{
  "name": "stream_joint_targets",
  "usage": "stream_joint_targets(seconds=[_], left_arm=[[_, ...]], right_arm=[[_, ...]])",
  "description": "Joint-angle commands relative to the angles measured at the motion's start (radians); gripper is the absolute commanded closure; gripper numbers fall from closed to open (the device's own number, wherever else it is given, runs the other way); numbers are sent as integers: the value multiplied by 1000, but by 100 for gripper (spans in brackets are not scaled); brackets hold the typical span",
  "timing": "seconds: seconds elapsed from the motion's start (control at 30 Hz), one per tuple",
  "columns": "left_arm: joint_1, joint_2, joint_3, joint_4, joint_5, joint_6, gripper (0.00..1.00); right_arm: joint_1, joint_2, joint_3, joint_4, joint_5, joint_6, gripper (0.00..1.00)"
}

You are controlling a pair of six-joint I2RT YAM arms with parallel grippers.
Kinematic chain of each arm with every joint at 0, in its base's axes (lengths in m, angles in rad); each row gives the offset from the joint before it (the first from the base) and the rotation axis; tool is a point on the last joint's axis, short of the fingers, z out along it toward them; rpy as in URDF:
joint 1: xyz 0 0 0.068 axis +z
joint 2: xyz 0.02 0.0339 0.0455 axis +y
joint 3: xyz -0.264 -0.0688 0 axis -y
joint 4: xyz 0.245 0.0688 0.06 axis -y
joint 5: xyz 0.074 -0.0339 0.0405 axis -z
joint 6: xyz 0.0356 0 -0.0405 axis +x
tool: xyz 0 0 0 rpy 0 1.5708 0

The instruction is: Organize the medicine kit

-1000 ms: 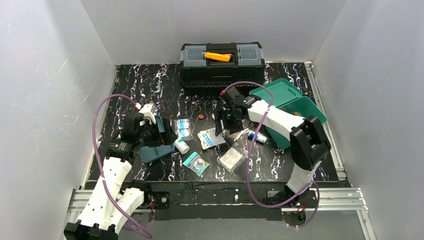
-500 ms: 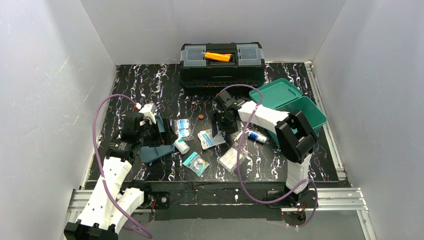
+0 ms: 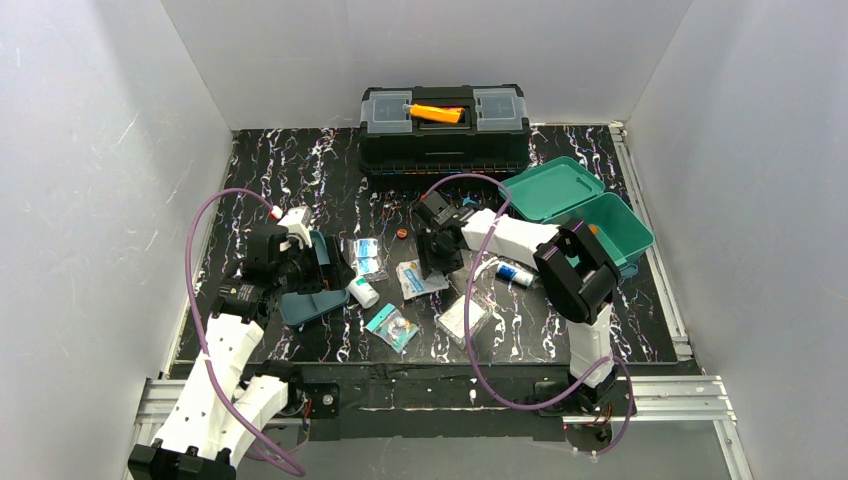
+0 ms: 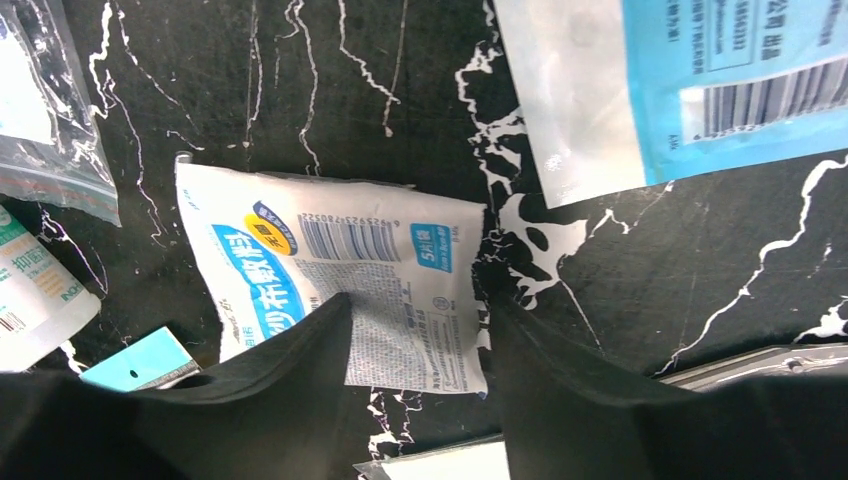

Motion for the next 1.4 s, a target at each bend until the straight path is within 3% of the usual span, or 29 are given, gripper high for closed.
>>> stream_joint_targets(seconds=[0.0, 0.1, 0.27, 0.3, 0.93, 1.37], left_arm=[[1, -8, 0, -1, 16, 4, 0], [1, -8, 0, 0, 17, 4, 1], [1, -11, 0, 0, 17, 3, 0], [1, -9, 0, 0, 17, 3, 1], [1, -1, 1, -3, 7, 5, 1], [1, 5, 1, -5, -1, 5, 1]], right_arm=[[25, 19, 18, -1, 60, -22, 46], [34, 19, 9, -3, 75, -25, 59], [50, 0, -5, -3, 99, -39, 95], [51, -14, -8, -4, 103, -37, 99], [38, -411, -5, -218, 313, 44, 99], [-275, -765, -135, -276, 299, 14, 99]])
